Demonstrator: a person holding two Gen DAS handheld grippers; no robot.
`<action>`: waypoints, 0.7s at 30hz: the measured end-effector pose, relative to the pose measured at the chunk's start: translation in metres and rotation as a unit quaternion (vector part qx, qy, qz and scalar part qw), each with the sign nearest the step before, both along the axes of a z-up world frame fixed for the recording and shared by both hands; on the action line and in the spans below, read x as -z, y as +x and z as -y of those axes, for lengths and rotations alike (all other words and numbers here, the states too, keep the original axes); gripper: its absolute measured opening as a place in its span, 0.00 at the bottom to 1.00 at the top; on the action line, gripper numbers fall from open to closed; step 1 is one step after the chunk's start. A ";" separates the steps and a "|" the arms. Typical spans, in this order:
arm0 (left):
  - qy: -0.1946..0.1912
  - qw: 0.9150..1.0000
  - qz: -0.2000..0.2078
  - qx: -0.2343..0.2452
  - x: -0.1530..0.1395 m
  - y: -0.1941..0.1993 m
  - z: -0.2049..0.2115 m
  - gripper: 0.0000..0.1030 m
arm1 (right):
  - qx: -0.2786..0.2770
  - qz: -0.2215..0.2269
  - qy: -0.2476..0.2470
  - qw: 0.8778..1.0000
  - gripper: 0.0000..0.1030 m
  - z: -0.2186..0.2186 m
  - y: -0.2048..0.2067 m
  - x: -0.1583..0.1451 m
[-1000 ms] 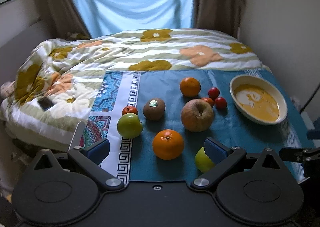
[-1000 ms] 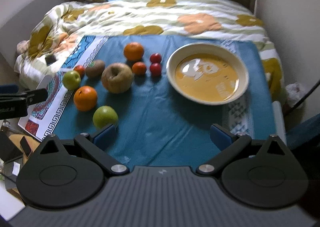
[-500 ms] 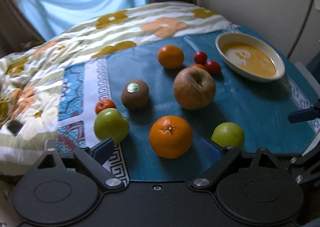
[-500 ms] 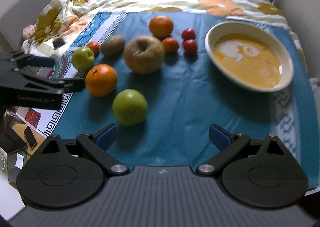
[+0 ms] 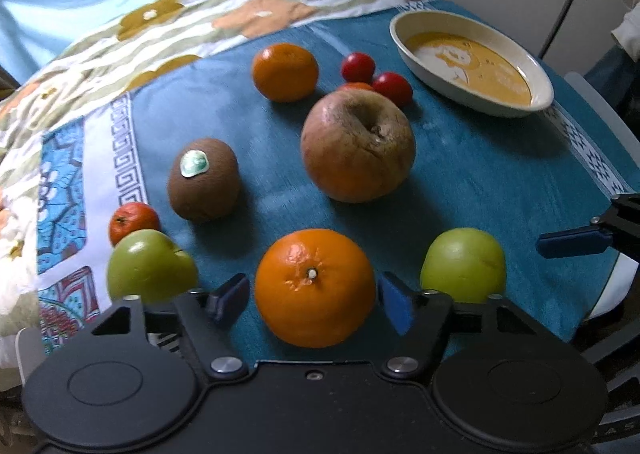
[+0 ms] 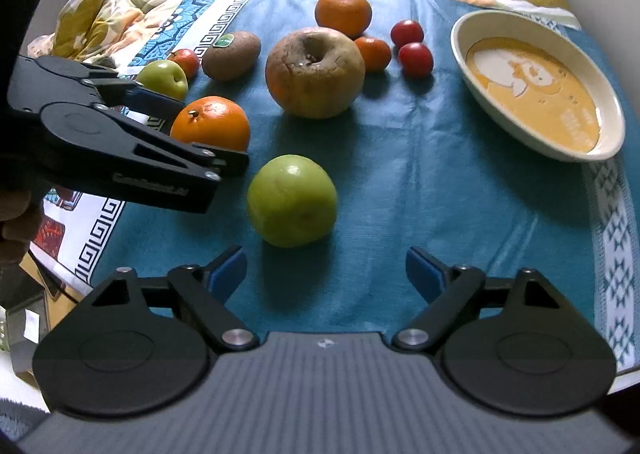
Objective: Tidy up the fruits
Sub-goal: 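Move the left tool to a mandarin orange while the right tool approaches a green apple, then close the left tool on the orange while the right tool closes on the green apple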
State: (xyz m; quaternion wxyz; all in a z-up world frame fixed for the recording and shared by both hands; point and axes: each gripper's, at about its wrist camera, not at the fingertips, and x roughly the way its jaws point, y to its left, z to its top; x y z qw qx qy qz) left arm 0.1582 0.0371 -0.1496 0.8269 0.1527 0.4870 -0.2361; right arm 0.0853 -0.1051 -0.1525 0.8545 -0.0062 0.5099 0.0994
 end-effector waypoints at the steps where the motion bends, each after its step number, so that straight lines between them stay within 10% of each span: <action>1: -0.001 1.000 -0.003 0.004 0.001 0.001 0.000 0.65 | 0.001 -0.002 0.002 1.000 0.94 -0.001 0.001 0.001; 21: 0.010 1.000 0.009 0.016 0.002 -0.009 -0.018 0.64 | -0.021 0.009 0.000 1.000 0.75 -0.019 0.017 0.007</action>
